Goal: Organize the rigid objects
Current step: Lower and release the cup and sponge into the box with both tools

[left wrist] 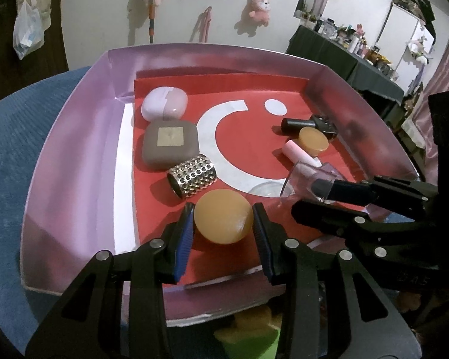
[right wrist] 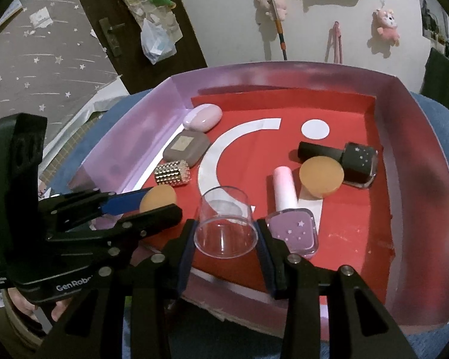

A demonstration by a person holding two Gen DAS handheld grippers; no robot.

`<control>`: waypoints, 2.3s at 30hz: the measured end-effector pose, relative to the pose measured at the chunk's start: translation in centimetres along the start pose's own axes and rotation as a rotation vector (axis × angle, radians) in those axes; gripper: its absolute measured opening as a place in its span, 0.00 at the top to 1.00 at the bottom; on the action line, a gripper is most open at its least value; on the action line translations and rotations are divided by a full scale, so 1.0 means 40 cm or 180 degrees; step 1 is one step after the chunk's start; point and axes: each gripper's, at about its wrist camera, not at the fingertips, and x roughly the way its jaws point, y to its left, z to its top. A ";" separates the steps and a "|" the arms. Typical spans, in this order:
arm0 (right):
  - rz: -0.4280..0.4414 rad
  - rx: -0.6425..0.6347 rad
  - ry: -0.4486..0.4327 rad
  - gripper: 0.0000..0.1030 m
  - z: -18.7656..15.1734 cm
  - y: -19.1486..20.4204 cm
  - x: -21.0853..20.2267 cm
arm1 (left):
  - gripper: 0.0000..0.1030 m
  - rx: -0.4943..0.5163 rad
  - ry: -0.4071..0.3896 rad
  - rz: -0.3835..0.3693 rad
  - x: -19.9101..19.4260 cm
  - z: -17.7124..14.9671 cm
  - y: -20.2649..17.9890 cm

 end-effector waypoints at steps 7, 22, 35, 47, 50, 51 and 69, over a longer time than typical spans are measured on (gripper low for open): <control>-0.0168 -0.0060 -0.0002 0.59 0.008 -0.003 0.007 | 0.65 -0.0035 -0.0012 0.0041 0.010 0.002 0.011; -0.0548 0.0003 -0.0095 0.59 0.022 -0.038 0.006 | 0.65 -0.0024 -0.0029 0.0088 0.014 0.007 0.018; -0.0498 0.0052 -0.0098 0.59 0.025 -0.044 0.008 | 0.65 -0.0037 -0.0022 0.0084 0.016 0.011 0.017; -0.0496 0.0057 -0.0097 0.59 0.026 -0.046 0.008 | 0.65 -0.0037 -0.0023 0.0084 0.017 0.011 0.016; -0.0500 0.0055 -0.0097 0.59 0.026 -0.046 0.007 | 0.65 -0.0027 -0.0025 0.0091 0.017 0.011 0.016; -0.0497 0.0057 -0.0097 0.59 0.026 -0.046 0.007 | 0.65 -0.0008 -0.0027 0.0109 0.017 0.011 0.013; -0.0466 0.0066 -0.0146 0.50 0.017 -0.036 -0.012 | 0.51 -0.0004 -0.0054 0.0297 0.013 0.010 0.007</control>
